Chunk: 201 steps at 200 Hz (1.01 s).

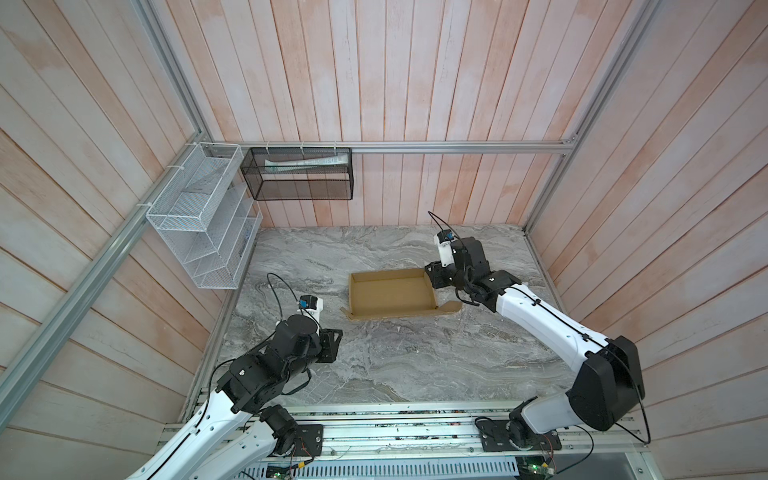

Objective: Fold the paper box

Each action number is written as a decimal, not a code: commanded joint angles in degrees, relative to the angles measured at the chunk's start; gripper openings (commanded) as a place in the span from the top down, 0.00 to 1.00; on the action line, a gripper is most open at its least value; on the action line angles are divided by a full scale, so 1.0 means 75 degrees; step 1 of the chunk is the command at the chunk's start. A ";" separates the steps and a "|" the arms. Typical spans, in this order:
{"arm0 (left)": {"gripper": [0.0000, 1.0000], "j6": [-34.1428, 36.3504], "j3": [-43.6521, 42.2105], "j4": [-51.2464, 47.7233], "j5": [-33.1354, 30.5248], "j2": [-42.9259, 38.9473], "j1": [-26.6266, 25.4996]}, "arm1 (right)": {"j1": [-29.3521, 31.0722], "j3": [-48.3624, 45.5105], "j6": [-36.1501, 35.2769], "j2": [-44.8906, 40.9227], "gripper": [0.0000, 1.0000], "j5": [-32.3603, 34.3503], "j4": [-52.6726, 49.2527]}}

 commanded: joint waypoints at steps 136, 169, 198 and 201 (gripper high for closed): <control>0.64 -0.1530 -0.1899 0.2816 -0.1065 0.0199 -0.1042 | -0.0754 -0.0699 -0.0135 -0.0002 0.64 -0.0408 0.0295; 0.64 -0.1431 -0.1977 0.3523 -0.1102 0.0440 -0.1053 | -0.0755 -0.0777 -0.0257 0.0227 0.64 -0.0517 0.0438; 0.64 -0.1401 -0.2112 0.4082 -0.1127 0.0708 -0.1053 | -0.0754 -0.0737 -0.0459 0.0373 0.64 -0.0741 0.0438; 0.64 -0.1401 -0.2119 0.4139 -0.1144 0.0734 -0.1053 | -0.0754 -0.0740 -0.0474 0.0377 0.64 -0.0772 0.0425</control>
